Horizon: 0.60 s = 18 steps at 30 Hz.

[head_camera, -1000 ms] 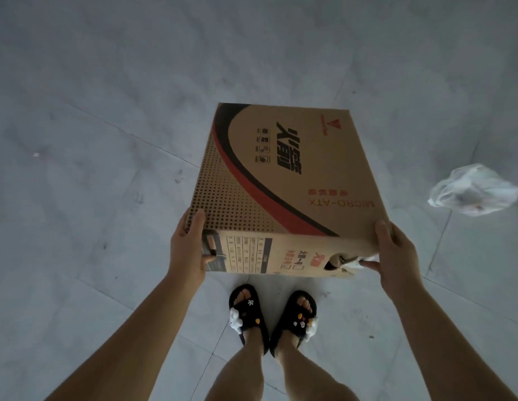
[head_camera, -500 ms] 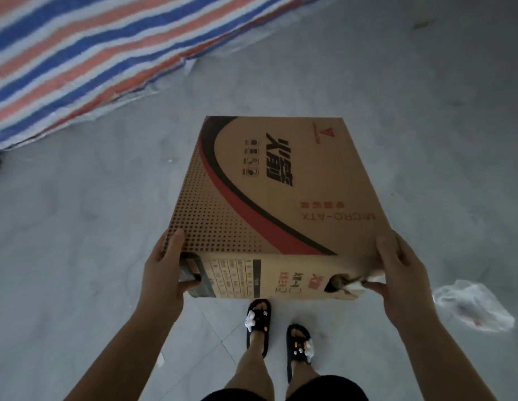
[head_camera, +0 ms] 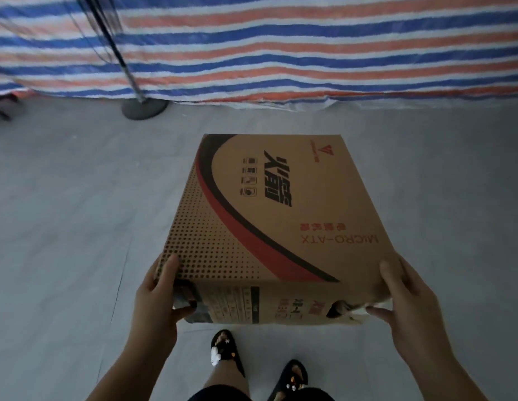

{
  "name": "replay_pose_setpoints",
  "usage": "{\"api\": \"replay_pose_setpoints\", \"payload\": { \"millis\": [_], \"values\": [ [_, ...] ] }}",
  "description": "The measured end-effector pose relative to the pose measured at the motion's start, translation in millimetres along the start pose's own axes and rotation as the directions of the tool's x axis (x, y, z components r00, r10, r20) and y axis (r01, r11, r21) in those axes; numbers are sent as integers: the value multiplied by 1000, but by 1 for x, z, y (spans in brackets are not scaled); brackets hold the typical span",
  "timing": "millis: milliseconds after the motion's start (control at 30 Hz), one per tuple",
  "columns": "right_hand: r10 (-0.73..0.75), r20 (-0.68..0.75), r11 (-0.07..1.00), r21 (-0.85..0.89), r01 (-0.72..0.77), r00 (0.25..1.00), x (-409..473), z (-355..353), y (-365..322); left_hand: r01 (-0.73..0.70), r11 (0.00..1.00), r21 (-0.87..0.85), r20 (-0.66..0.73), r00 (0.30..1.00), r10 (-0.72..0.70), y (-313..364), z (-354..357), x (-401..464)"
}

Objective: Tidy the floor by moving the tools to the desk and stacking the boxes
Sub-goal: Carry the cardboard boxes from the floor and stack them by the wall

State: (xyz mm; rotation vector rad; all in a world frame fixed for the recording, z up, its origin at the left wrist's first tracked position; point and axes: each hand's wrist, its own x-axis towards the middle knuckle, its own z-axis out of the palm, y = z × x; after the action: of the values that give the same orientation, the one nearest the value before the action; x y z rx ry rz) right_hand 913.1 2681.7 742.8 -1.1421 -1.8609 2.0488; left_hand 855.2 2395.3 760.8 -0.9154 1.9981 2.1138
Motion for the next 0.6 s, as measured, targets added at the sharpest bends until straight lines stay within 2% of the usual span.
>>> {"api": "replay_pose_setpoints", "payload": {
  "millis": [267,467,600],
  "values": [
    [7,196,995,-100,13,981,-33,104,3,-8,990,-141,-212,977,-23,5,-106,8],
    [48,299,985,-172,5,953,-77,221,17,1,974,-228,-349,933,-83,13,-216,32],
    [57,382,977,-211,27,922,-115,309,24,-49,964,-260,-437,897,-72,23,-294,50]
  ]
}}
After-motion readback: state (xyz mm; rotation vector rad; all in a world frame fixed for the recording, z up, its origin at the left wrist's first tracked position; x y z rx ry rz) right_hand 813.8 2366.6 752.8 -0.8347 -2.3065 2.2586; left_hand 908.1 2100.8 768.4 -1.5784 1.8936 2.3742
